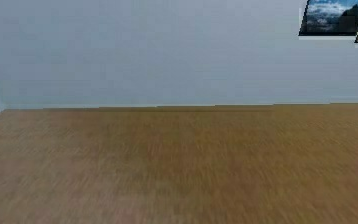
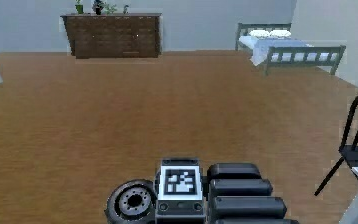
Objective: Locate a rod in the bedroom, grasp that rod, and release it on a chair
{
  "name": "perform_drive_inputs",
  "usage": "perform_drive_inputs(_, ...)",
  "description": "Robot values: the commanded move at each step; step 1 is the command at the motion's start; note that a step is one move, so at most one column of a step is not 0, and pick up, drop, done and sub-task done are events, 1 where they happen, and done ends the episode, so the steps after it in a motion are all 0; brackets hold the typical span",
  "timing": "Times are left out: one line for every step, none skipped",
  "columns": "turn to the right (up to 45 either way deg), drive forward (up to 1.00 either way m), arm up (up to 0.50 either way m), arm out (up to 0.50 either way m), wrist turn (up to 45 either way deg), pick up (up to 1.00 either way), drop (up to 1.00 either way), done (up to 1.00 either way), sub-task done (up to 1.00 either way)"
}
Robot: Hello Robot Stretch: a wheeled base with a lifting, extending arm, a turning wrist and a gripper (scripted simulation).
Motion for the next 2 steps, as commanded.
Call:
perform_drive_inputs(-45.0,0.00,0.00,0.00,0.0,0.00,0.00,0.00,0.00)
perform_drive_inputs(-24.0,0.00,0.00,0.00,0.0,0.00,0.00,0.00,0.00)
